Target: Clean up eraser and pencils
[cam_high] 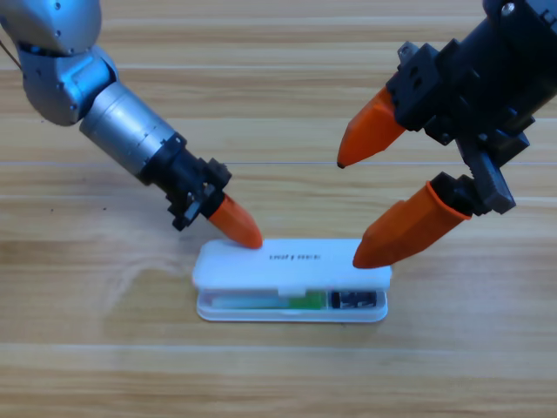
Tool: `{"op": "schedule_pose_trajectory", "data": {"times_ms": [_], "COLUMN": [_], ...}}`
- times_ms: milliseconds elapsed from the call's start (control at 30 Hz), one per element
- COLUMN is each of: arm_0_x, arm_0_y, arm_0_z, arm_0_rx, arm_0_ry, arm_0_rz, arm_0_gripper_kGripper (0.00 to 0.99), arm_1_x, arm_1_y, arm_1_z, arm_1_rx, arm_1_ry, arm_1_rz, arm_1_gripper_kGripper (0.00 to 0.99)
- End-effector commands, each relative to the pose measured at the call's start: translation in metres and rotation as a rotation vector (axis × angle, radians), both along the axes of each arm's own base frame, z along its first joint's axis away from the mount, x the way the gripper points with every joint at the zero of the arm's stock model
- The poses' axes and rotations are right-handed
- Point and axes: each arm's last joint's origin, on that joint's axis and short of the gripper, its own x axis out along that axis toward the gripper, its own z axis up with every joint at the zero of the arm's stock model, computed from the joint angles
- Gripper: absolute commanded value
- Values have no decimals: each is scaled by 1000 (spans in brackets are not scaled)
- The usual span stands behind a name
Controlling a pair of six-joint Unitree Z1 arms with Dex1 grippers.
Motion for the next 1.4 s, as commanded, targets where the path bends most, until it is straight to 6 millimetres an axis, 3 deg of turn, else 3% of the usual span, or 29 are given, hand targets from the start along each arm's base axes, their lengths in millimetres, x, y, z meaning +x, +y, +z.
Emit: {"op": "schedule_pose_trajectory", "data": {"times_ms": [33, 767, 1067, 1267, 1400], "arm_0_x": [-20, -37, -39, -42, -45], "arm_0_y": [-14, -41, -40, -38, -34], "arm_0_z": [-15, -38, -45, -31, -6], "arm_0_rx": [22, 72, 80, 75, 66], "arm_0_ry": [53, 81, 93, 70, 17], "arm_0_rz": [-60, -142, -150, -152, -170], "arm_0_gripper_kGripper": [0, 0, 0, 0, 0], "arm_1_x": [2, 3, 4, 4, 4], "arm_1_y": [-10, -9, -7, -7, -7], "arm_1_z": [4, 2, 1, 1, 0], "arm_1_rx": [28, 25, 23, 23, 21], "arm_1_ry": [2, 10, 12, 12, 13], "arm_1_rz": [-19, -17, -17, -17, -17], "arm_1_gripper_kGripper": [931, 931, 931, 931, 931]}}
